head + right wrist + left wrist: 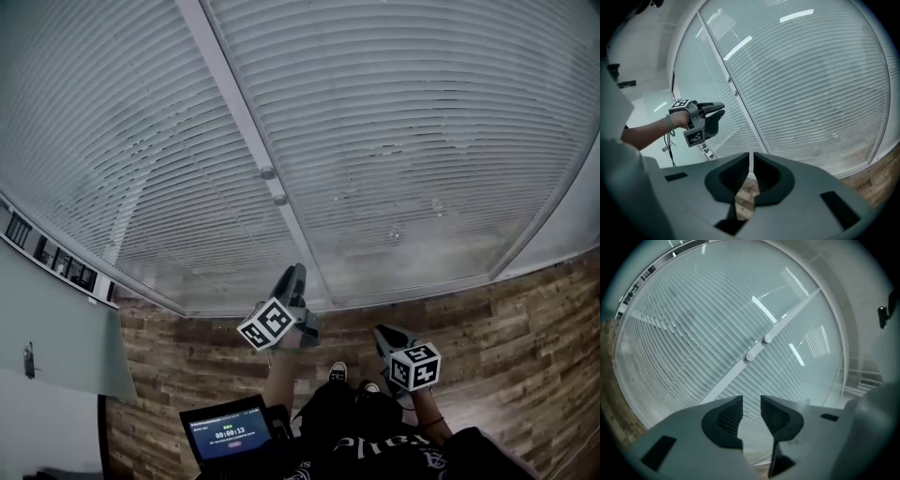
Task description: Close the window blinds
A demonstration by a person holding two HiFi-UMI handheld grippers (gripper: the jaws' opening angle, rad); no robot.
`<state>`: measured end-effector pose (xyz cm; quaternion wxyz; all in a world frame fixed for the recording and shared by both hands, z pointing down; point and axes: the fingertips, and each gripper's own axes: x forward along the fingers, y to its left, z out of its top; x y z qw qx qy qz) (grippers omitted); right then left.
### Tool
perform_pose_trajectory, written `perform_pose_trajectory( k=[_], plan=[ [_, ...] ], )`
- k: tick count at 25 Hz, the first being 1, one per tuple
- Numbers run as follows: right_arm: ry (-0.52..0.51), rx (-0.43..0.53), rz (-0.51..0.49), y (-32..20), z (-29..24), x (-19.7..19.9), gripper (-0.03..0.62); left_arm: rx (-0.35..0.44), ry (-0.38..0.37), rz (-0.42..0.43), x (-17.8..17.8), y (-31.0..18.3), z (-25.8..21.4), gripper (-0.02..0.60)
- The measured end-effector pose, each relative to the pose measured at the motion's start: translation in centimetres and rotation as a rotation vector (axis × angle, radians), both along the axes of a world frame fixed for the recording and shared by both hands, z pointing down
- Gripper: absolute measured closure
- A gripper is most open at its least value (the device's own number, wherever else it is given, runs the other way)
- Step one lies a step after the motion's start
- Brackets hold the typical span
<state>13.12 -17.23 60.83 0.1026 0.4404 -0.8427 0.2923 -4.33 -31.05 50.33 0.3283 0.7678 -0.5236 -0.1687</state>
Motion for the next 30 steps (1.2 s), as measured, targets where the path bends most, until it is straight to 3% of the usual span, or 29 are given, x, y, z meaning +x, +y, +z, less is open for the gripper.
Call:
perform_pose_trajectory(
  k=[6, 11, 14, 20, 27, 30],
  plan=[
    [-0.031, 0.016, -0.056, 2.2, -0.6, -2.3, 0.554, 0.009, -0.273, 0.074, 0.9, 6.9, 1.7, 0.492],
    [-0.043, 0.057, -0.076, 4.3, -2.0, -4.7, 0.554, 0.098, -0.515, 0.151, 1.5, 11.6, 1.1, 0.558],
    [-0.042, 0.086, -0.065, 5.6, -3.0, -6.7, 0.554, 0.144, -0.538, 0.185, 0.6, 13.9, 0.5, 0.569],
    [-0.025, 0.114, -0.013, 11.3, -3.9, -11.2, 0.554, 0.143, -0.507, 0.256, -2.9, 22.5, 1.7, 0.574],
    [-0.074, 0.136, 0.076, 20.3, -4.2, -18.3, 0.554, 0.212, -0.632, 0.401, -8.1, 33.4, 2.7, 0.575],
    [-0.058, 0.118, 0.093, 24.8, -3.7, -20.3, 0.554, 0.226, -0.631, 0.438, -9.4, 37.2, 2.6, 0.575]
  ],
)
